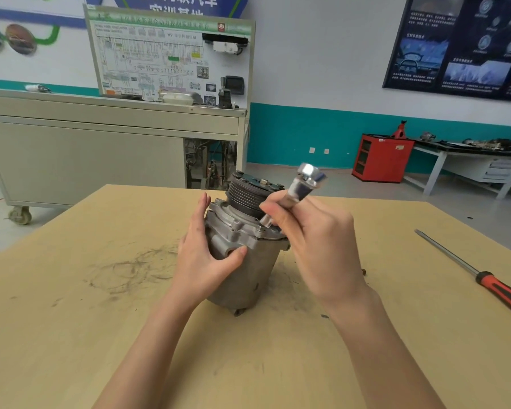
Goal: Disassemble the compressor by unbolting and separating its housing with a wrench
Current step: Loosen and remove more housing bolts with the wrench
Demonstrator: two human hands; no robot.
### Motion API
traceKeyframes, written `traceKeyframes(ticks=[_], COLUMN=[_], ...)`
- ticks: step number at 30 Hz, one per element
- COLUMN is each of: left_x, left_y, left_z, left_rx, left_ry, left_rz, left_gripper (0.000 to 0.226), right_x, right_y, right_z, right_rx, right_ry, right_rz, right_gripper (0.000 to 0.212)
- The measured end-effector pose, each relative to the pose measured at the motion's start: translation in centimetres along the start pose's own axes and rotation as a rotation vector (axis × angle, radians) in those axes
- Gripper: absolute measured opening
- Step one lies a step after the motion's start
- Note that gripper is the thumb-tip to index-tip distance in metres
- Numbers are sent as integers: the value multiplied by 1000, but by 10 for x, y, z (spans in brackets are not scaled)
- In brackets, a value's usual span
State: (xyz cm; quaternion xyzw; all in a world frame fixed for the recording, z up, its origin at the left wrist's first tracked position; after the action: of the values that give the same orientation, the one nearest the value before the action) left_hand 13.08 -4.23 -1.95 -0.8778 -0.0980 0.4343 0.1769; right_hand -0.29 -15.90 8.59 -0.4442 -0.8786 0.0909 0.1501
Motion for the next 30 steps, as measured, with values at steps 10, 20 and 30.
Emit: traceKeyframes(ticks=[10,20,30], left_x=[1,4,2], left_y=[5,1,1], left_z=[-4,-2,1], left_rx=[-22,0,2], left_ry=[103,39,1], left_rz=[-27,-7,13], left_gripper=[92,96,96], right_x=[36,-26,-127], right_y=[48,13,32], right_z=[14,49,62], right_rx=[77,-97,-233], right_ry=[-220,45,1004], right_rz=[434,-384,-1318], right_gripper=[10,35,32])
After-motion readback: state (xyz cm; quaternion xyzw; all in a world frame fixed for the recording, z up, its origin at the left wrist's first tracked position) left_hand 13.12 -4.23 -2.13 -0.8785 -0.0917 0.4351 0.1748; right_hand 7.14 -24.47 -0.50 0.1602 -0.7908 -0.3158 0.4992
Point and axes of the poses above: each hand's wrist, its own z-axis away from the middle knuckle, its own y-axis out of the palm, x = y × z, the point moved 6 cm from there along -z, towards the middle knuckle, and after that the axes turned 8 degrees about -z, right-handed, at the moved point
